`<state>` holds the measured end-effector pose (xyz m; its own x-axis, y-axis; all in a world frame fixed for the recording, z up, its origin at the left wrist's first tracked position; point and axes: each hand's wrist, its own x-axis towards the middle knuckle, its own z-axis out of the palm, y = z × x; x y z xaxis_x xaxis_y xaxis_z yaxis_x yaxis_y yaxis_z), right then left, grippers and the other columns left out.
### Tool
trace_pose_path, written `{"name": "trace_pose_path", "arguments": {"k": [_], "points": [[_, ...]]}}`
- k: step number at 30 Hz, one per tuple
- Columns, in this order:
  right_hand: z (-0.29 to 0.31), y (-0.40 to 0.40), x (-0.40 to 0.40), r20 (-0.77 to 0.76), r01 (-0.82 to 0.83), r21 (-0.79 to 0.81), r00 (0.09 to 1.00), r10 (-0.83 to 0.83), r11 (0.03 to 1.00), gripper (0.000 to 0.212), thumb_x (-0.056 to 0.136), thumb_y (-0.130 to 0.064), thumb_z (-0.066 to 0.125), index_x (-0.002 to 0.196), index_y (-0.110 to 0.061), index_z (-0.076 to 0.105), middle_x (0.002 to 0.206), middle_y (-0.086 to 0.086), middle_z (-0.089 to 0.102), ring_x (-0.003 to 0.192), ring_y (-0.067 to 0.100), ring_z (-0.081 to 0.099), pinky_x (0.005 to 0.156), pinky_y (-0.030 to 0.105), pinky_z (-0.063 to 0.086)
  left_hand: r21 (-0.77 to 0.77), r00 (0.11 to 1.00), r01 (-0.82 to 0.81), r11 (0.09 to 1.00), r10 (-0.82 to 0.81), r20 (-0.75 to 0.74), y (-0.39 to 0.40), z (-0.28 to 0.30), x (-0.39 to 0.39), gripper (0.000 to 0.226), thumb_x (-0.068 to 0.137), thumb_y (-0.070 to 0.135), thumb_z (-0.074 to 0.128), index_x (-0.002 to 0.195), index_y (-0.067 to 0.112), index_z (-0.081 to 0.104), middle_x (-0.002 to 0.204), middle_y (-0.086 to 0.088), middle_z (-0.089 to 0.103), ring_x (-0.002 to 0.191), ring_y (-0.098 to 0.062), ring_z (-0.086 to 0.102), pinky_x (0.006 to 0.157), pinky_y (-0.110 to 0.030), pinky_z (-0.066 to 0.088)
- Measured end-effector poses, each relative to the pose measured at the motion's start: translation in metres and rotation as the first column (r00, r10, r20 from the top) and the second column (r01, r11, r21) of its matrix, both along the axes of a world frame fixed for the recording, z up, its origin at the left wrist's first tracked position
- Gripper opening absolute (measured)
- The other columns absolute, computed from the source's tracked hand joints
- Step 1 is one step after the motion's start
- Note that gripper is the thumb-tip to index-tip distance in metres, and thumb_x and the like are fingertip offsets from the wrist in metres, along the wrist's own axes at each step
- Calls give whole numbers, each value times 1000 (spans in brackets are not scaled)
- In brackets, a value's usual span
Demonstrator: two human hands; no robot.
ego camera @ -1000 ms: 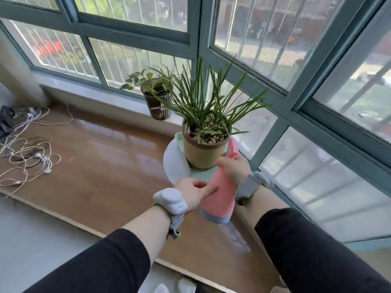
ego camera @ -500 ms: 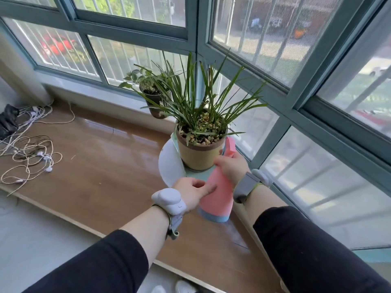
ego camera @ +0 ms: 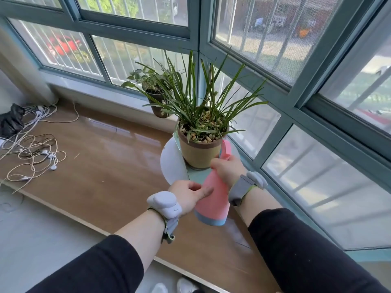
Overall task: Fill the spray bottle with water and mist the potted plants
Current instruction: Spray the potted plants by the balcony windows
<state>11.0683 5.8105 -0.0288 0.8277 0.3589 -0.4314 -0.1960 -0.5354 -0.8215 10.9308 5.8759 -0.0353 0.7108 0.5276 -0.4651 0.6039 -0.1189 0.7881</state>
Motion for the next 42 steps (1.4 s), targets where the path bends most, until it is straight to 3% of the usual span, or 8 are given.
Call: {"name": "trace_pose_path", "arguments": {"k": [4,6,8,13,17,22,33,42], "points": [[1,2,-5,-1,-12,0,1000,12,1000,17,66,-15,60,81,-9,64,69,2,56,65,22,50,64,32,41,-13,1000,-12,1000,12,-5,0,0,-6,43,77,54,70,105,21,74,99,2,74,95,-17,68,94,-39,52],[3,2,-9,13,-48,-37,999,48,998,2,69,-15,61,70,-14,59,63,-1,52,59,18,47,57,26,37,-12,1000,-24,1000,23,-10,0,0,-11,42,77,53,70,106,22,74,99,3,74,94,-16,68,93,-38,52],[2,3,-11,22,-89,-56,996,90,994,15,72,-14,60,62,-18,50,59,-3,47,54,15,42,51,27,32,-4,1000,-28,1000,28,-8,0,-1,-15,36,78,50,71,101,23,75,95,5,75,91,-15,68,92,-38,53],[1,7,-22,25,-119,-2,993,119,993,11,73,-12,59,82,-17,57,75,1,54,70,20,47,64,28,36,-29,998,-57,998,56,-22,5,-2,-26,41,76,52,72,106,23,74,99,5,74,95,-15,68,94,-36,52],[3,10,-28,41,-160,3,986,160,987,8,70,-9,57,69,-16,54,63,0,51,64,22,45,58,29,35,-29,998,-60,998,59,-23,7,-3,-31,39,75,52,73,102,24,75,92,7,74,90,-14,67,90,-36,54],[5,19,-32,0,-223,-2,975,223,975,15,72,-10,59,86,-14,57,79,3,55,73,23,48,67,29,39,-33,995,-89,995,88,-35,11,-4,-39,37,76,52,72,100,24,76,75,11,69,76,-11,63,86,-34,54],[4,36,-38,12,-280,13,960,280,960,15,70,-9,59,85,-14,57,81,7,60,74,26,53,70,33,44,-8,991,-125,992,124,-47,16,3,-46,28,78,48,72,92,25,76,60,18,66,63,-2,64,70,-22,52],[4,48,-37,52,-310,38,950,308,950,15,69,-11,61,82,-17,56,78,2,58,73,23,52,71,34,44,7,988,-143,990,143,-67,25,8,-46,35,77,51,72,100,25,75,88,7,75,84,-13,69,89,-35,55]]}}
